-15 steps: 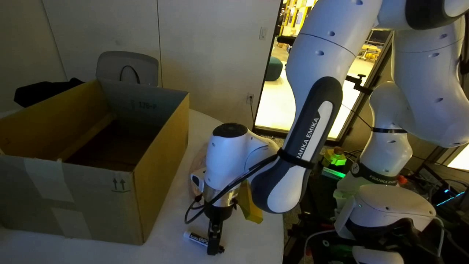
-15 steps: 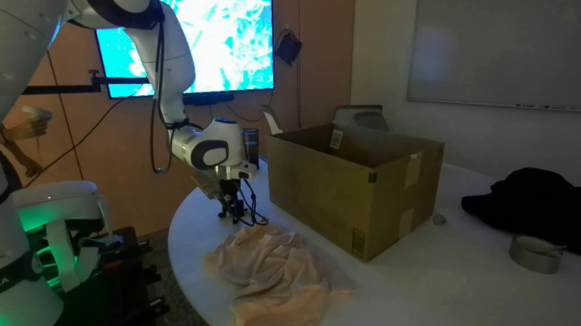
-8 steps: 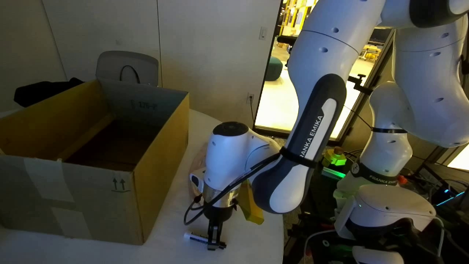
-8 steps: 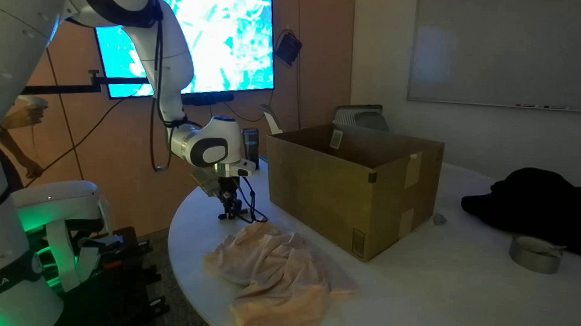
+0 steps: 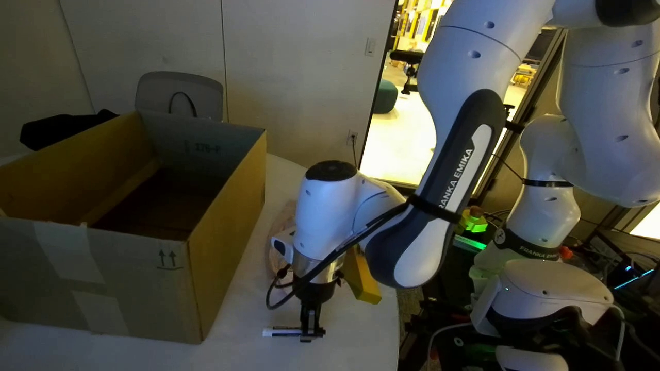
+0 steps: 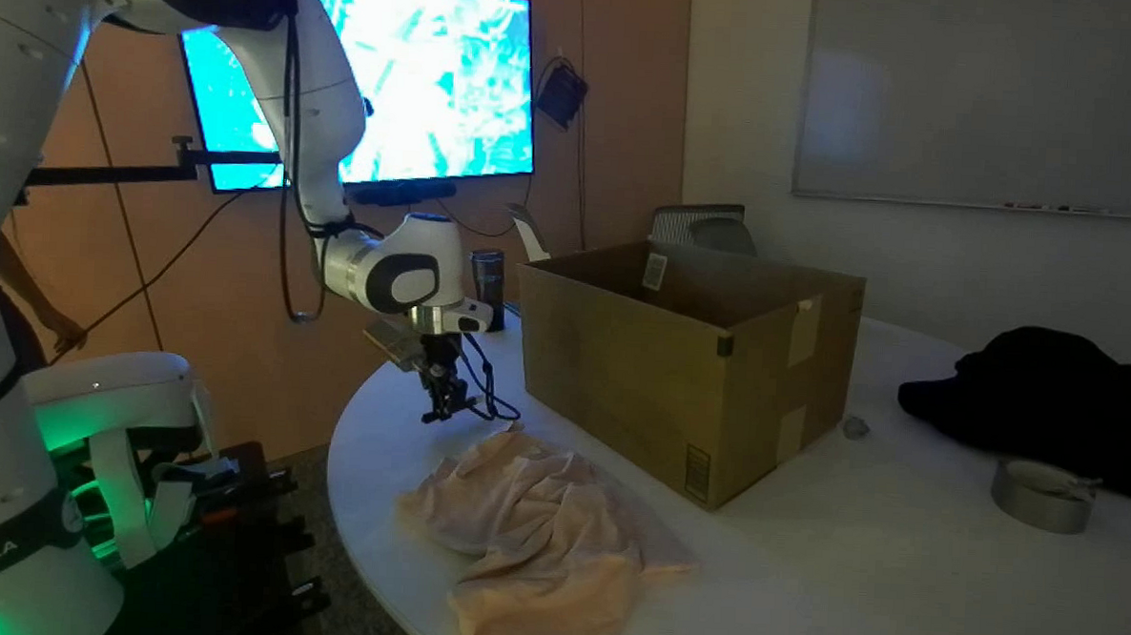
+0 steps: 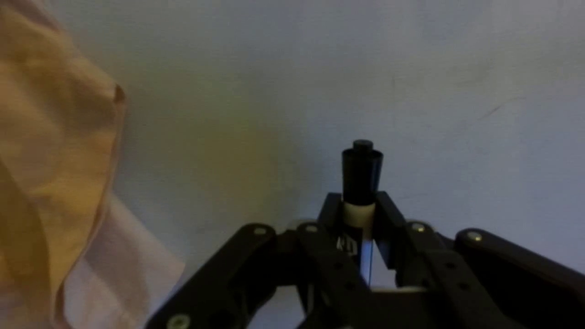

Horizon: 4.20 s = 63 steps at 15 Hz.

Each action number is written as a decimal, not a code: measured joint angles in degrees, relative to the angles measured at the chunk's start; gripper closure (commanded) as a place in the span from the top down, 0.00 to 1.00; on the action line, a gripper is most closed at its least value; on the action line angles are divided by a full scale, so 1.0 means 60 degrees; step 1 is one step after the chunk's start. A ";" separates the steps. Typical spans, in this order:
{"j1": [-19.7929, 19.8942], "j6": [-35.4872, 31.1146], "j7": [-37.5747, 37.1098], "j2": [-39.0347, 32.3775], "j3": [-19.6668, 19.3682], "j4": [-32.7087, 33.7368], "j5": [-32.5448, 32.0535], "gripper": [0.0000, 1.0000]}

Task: Pick up the marker, put it on the towel, fold the towel together with the marker and put in the box

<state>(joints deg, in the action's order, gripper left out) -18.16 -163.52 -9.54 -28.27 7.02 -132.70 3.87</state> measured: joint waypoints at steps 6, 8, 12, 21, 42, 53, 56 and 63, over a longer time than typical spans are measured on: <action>-0.0083 0.0004 -0.0861 0.1546 -0.1667 -0.1157 -0.1448 0.06; -0.0051 0.0004 -0.1309 0.1721 -0.2429 -0.1356 -0.2095 0.06; 0.0246 0.0001 -0.1940 0.1558 -0.3390 -0.1429 -0.2659 0.06; 0.0489 0.0046 -0.2601 0.0295 -0.3727 -0.1143 -0.2558 0.62; 0.0203 -0.0413 -0.2567 0.0981 -0.1336 -0.1194 -0.1086 1.00; 0.1021 -0.0385 -0.1660 -0.0511 -0.1000 -0.0141 -0.0425 0.66; 0.1073 -0.0351 -0.1559 -0.0566 -0.0952 -0.0021 -0.0409 0.43; 0.1076 -0.0330 -0.1318 -0.0226 -0.0928 -0.0203 -0.0409 0.00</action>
<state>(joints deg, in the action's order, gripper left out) -11.70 -165.50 -17.45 -29.62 1.45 -133.92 1.42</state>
